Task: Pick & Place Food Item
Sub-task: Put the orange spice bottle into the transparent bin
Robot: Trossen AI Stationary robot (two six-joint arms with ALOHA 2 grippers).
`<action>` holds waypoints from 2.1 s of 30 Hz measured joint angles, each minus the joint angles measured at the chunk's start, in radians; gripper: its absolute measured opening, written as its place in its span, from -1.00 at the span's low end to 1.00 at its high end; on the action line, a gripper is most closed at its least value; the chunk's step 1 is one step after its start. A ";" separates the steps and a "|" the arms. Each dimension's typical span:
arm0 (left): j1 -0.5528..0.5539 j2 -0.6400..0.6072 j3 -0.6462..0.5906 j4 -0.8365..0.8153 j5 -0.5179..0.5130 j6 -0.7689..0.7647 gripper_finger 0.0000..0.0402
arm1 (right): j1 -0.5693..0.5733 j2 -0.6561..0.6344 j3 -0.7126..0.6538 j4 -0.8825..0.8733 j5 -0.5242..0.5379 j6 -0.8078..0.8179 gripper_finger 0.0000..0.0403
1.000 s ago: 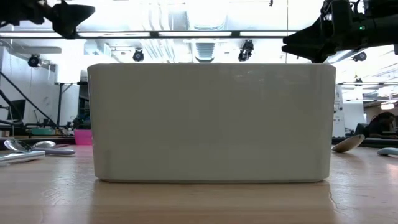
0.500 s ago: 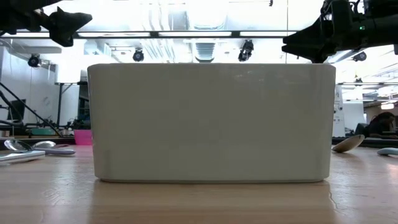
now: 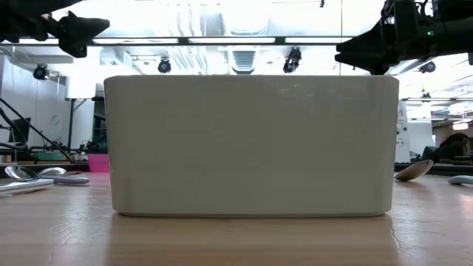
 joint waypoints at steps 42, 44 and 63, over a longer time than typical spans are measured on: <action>0.000 0.000 0.001 -0.010 0.000 -0.003 0.58 | 0.000 0.005 0.000 0.007 0.001 0.001 0.05; 0.000 0.000 0.001 -0.025 0.000 -0.003 0.58 | 0.000 0.003 0.000 0.010 0.001 0.001 0.05; 0.000 0.000 0.001 -0.464 0.000 0.000 0.58 | 0.001 0.146 0.259 -0.650 -0.041 0.459 0.05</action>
